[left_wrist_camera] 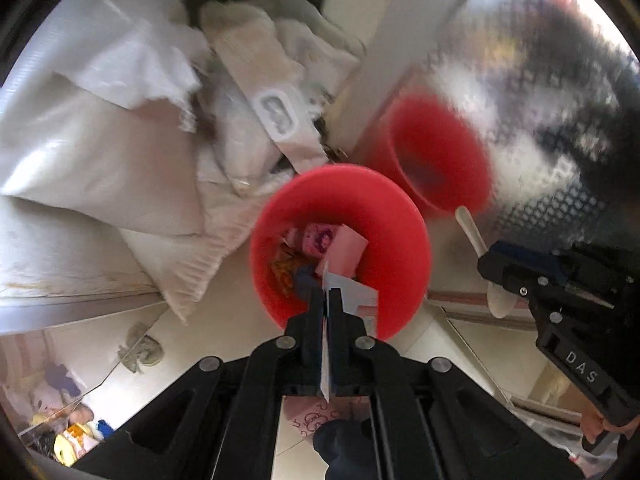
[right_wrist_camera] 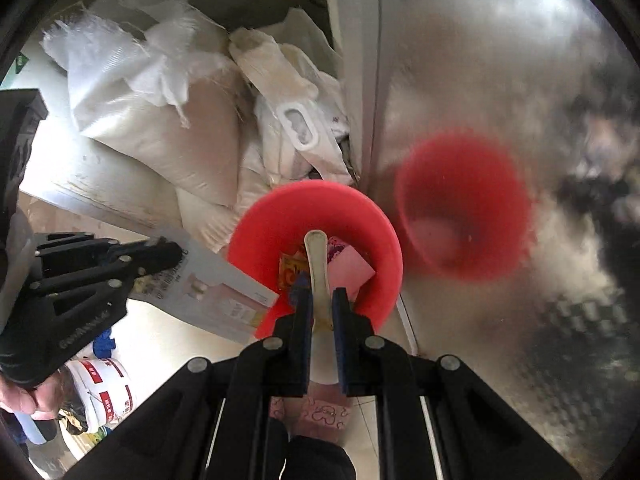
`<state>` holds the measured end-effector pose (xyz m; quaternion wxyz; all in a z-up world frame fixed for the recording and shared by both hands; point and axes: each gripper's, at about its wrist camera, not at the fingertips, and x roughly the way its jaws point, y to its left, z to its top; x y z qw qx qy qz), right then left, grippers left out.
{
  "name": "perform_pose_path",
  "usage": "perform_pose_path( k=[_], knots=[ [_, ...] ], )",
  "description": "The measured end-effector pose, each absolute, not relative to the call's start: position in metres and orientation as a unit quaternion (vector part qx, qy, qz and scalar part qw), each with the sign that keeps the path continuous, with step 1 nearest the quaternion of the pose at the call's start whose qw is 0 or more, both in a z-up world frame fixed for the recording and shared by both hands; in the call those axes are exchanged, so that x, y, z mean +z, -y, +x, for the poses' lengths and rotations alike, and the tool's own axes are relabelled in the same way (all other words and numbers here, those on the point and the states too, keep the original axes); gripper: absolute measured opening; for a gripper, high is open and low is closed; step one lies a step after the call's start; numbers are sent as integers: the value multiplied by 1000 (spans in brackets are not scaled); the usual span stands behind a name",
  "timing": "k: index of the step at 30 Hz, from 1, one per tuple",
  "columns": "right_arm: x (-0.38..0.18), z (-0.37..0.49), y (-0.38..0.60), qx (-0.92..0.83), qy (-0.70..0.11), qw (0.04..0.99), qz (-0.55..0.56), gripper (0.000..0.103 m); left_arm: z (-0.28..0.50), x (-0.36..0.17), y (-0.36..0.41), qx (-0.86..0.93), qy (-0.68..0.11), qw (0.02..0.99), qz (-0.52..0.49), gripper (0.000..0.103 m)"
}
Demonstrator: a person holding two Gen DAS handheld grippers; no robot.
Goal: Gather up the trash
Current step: 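Carry the sample packet and spoon with both grippers down to the red bin, then open the left gripper over the red bin while the right gripper releases the spoon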
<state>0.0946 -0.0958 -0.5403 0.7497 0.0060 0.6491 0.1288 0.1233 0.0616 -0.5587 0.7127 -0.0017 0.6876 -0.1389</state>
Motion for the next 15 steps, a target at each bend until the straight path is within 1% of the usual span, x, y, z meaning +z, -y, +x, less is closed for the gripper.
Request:
perform_pose_path(
  k=[4, 6, 7, 9, 10, 11, 15],
  knots=[
    [-550, 94, 102, 123, -656, 745, 7, 9, 123, -576, -57, -137, -695, 705, -18, 4],
    [-554, 94, 105, 124, -659, 742, 5, 9, 123, -583, -55, -140, -705, 695, -21, 12],
    [-553, 94, 105, 124, -659, 742, 4, 9, 123, -586, -55, -139, -710, 690, -25, 18],
    [-552, 93, 104, 126, -657, 743, 2, 9, 122, -590, -56, -142, -714, 685, -33, 24],
    [-552, 93, 104, 128, -656, 744, 1, 9, 121, -591, -55, -141, -716, 683, -30, 30],
    [-552, 92, 105, 128, -656, 744, 1, 9, 120, -591, -54, -137, -716, 684, -24, 32],
    [-556, 93, 103, 131, -655, 744, 3, 9, 114, -585, -55, -127, -713, 689, -5, 35]
  ],
)
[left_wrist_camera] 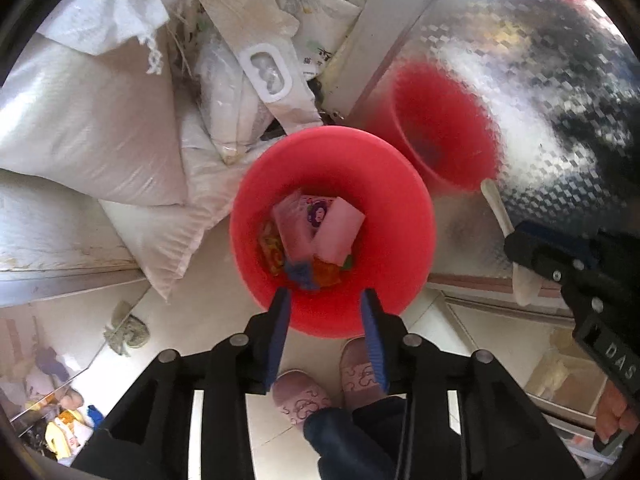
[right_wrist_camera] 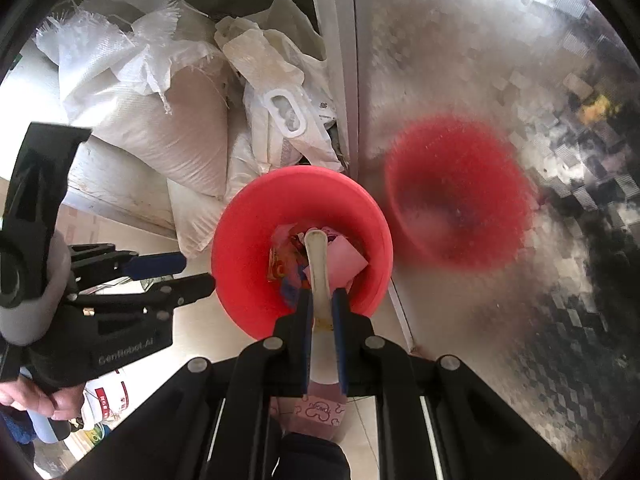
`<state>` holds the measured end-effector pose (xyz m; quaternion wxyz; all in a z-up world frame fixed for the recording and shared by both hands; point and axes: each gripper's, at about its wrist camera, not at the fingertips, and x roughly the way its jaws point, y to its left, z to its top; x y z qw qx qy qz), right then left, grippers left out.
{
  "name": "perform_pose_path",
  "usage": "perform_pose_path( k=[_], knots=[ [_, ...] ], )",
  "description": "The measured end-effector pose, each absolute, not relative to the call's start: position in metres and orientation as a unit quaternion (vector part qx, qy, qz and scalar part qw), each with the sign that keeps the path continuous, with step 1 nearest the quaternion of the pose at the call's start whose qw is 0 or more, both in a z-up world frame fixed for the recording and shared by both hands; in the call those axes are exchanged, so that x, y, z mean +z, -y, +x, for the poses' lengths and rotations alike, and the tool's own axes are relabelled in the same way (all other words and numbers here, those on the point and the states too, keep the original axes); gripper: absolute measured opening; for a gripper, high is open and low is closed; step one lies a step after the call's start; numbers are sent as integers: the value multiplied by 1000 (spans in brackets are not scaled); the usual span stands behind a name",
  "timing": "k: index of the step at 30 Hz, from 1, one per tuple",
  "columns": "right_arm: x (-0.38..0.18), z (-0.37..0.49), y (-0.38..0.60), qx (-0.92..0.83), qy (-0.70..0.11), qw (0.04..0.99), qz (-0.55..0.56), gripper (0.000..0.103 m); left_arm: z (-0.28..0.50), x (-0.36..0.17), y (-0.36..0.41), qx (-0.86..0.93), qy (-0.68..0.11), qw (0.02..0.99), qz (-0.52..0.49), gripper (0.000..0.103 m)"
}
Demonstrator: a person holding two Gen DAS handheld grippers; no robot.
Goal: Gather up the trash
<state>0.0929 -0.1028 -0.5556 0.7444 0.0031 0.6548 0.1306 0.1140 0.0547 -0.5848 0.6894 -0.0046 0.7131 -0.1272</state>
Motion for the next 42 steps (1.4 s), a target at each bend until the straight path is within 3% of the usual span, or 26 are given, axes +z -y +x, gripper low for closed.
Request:
perform_pose_path(
  k=[16, 23, 25, 27, 42],
  knots=[
    [-570, 99, 66, 175, -659, 732, -11, 9, 102, -565, -95, -77, -692, 718, -10, 37],
    [-590, 96, 51, 173, -673, 718, -32, 9, 100, -573, -105, -64, -691, 720, 5, 72],
    [-592, 95, 49, 164, -679, 714, -48, 18, 98, -573, -107, -64, -692, 719, 7, 77],
    [-588, 93, 48, 158, -676, 718, -50, 59, 96, -571, -107, -69, -693, 718, 10, 78],
    [-495, 41, 53, 113, -639, 758, -58, 72, 49, -479, -110, -84, -655, 750, 44, 84]
  ],
)
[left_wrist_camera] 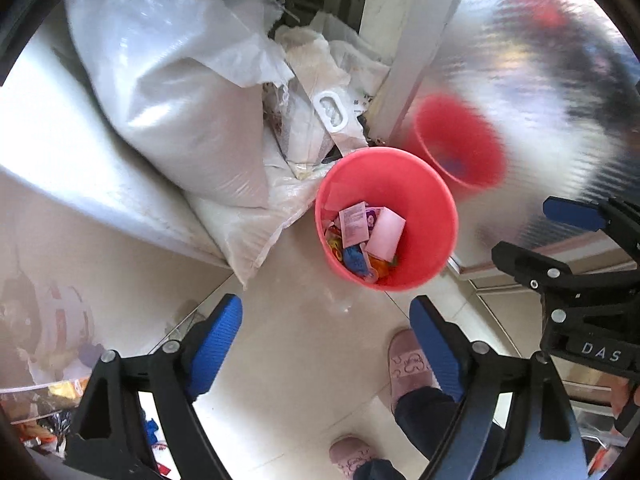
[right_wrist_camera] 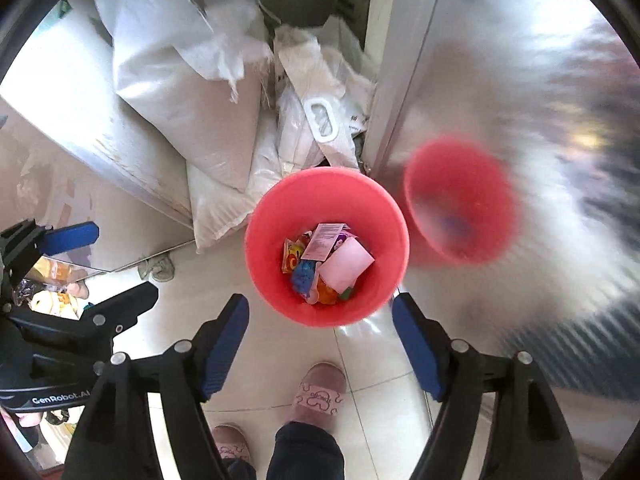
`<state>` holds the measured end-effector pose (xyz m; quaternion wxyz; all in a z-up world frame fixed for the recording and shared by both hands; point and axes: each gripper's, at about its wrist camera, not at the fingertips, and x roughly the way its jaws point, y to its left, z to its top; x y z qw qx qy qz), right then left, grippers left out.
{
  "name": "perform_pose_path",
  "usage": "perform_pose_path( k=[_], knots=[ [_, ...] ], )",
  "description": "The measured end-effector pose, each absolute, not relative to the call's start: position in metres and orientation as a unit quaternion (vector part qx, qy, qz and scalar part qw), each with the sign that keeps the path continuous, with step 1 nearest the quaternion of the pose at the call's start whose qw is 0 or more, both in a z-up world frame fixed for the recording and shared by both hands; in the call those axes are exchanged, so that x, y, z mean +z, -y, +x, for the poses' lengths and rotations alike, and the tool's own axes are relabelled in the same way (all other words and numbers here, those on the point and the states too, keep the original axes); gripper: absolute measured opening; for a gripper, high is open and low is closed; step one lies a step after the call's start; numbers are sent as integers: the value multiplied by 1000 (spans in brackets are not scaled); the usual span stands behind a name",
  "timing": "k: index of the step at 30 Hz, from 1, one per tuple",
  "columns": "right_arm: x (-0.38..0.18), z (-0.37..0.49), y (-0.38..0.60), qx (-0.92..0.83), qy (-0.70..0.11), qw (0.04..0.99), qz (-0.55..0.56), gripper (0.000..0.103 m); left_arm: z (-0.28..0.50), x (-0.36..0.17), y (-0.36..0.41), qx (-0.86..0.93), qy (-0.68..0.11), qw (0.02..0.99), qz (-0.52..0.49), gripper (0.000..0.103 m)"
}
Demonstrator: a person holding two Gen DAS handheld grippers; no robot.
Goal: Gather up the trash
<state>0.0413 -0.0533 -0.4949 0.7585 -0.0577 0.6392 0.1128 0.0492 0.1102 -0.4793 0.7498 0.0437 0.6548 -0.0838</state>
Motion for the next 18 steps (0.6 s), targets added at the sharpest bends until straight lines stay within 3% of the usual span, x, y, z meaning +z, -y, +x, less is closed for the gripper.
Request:
perform_pose_path(
  k=[10, 13, 15, 18],
  knots=[
    [-361, 2, 46, 89, -591, 801, -41, 73, 13, -328, -125, -64, -604, 794, 32, 84],
    [-306, -9, 45, 75, -563, 822, -42, 82, 6, -270, -131, -58, -578, 814, 19, 84],
    [-267, -17, 45, 69, -540, 838, -38, 101, 1, -232, -135, -56, -559, 827, 11, 84],
    [-212, -30, 46, 52, -507, 859, -38, 103, -8, -180, -135, -57, -528, 847, 9, 84]
  ],
)
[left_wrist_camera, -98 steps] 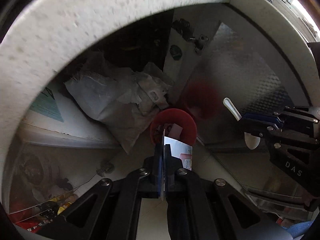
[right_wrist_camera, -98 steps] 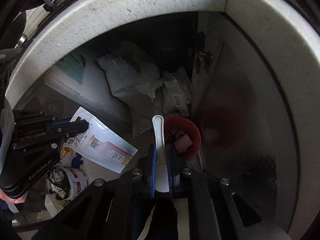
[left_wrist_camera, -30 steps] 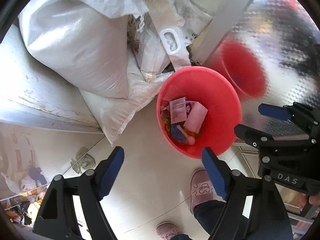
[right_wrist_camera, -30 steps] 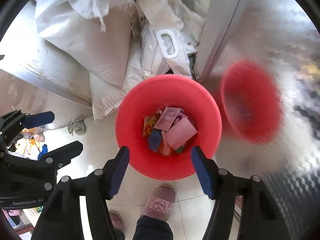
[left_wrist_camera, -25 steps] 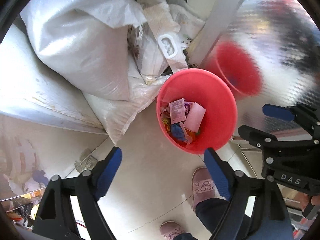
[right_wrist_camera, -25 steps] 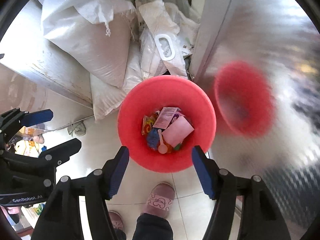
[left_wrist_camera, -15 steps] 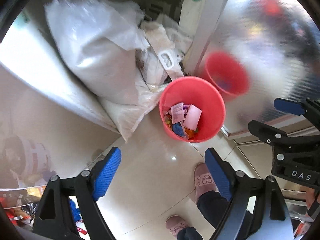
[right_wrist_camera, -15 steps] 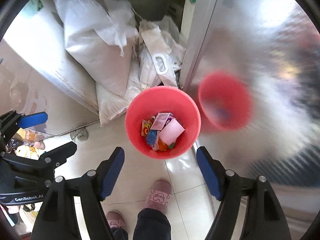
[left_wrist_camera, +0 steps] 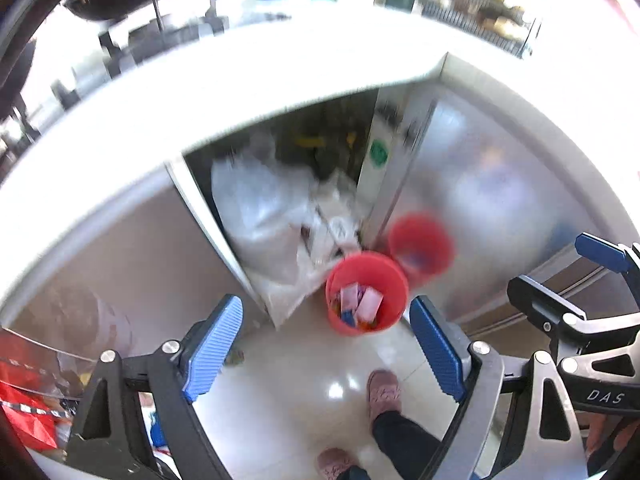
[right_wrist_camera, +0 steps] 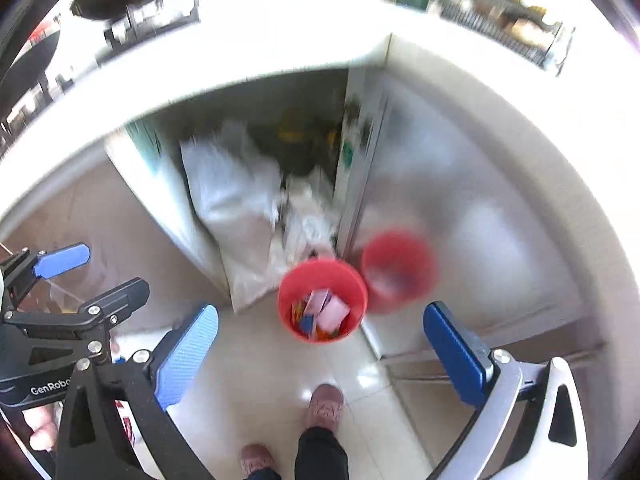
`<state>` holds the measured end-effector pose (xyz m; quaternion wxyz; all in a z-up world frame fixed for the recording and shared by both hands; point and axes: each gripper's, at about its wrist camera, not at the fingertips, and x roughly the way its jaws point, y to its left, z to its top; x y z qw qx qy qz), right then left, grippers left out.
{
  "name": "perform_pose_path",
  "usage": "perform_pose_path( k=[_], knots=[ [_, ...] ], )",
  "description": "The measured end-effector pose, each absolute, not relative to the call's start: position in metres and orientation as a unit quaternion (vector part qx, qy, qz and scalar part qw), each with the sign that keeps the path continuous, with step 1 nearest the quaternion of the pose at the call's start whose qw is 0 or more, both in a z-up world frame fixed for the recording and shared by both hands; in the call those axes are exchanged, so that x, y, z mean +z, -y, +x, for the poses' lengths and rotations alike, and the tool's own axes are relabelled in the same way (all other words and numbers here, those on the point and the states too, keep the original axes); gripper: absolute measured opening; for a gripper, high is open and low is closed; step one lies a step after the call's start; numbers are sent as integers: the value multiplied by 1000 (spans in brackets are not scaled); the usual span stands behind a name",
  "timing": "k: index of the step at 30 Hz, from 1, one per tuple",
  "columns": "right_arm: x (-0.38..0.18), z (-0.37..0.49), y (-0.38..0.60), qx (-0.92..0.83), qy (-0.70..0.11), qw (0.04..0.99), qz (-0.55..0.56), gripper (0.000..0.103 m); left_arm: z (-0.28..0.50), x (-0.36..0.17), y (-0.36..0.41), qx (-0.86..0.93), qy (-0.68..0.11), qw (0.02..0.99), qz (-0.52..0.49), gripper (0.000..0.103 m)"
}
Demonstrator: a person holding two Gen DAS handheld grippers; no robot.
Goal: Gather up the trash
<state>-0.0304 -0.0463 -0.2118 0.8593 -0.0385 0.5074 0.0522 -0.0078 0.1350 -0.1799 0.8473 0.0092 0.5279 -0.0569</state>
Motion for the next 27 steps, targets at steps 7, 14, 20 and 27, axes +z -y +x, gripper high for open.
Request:
perform_pose_path(
  k=[7, 14, 20, 27],
  knots=[
    [-110, -56, 50, 8, -437, 899, -25, 103, -14, -71, -134, -72, -470, 880, 5, 85],
    [-35, -60, 56, -24, -404, 914, -18, 103, -18, 24, -131, -78, -427, 900, 27, 85],
    [3, -61, 63, -46, -383, 922, -27, 103, -22, 72, -125, -75, -397, 914, 30, 85],
    [16, -74, 66, -51, -370, 927, -34, 103, -29, 95, -118, -90, -394, 914, 25, 85]
  ],
)
